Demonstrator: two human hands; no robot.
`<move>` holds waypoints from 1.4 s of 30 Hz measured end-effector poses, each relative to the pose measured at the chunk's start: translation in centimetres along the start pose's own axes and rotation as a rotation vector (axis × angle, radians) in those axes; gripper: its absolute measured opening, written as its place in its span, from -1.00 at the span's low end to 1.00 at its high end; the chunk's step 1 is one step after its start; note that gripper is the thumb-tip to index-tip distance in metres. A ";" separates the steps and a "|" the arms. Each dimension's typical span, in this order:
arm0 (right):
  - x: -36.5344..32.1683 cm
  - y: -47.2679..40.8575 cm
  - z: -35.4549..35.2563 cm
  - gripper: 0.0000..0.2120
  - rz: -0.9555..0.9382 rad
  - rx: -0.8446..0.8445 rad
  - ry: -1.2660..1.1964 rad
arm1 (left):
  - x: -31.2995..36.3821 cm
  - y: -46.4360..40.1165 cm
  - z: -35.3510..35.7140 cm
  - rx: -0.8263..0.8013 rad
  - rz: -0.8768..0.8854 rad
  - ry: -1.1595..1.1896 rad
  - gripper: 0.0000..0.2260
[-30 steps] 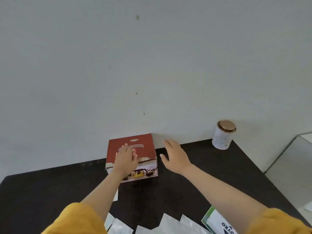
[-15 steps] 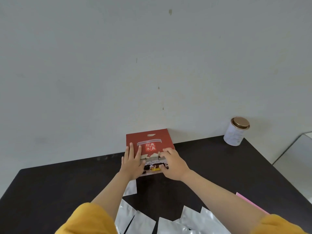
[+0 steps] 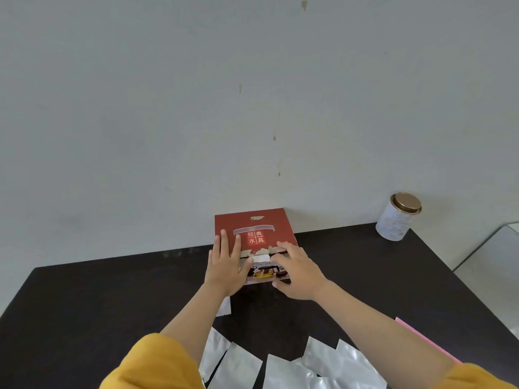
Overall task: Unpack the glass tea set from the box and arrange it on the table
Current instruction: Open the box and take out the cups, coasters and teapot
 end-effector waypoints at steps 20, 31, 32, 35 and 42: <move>-0.2 -1.6 -0.1 -0.52 0.632 0.191 -0.752 | 2.2 1.5 -0.7 0.274 -0.480 0.644 -0.15; -3.0 6.4 -0.1 -0.48 0.589 0.250 -0.844 | 2.4 8.8 -0.8 0.273 -0.438 0.648 -0.13; -3.2 7.1 -0.1 -0.47 0.575 0.250 -0.842 | 2.3 9.3 -0.8 0.270 -0.423 0.643 -0.13; -3.7 8.0 -0.5 -0.48 0.550 0.273 -0.845 | 2.4 10.3 -1.4 0.279 -0.388 0.630 -0.11; -3.6 5.2 -3.6 -0.47 0.481 0.381 -0.923 | 2.5 8.8 -4.9 0.413 -0.365 0.775 0.02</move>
Point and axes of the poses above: each hand's wrist, its own y-axis away from the middle knuckle, its own z-axis out of the palm, x = y × z, the point moved 1 cm from there along -y, towards the middle knuckle, and after that the axes turned 10 degrees about x, right-handed, at the moved point
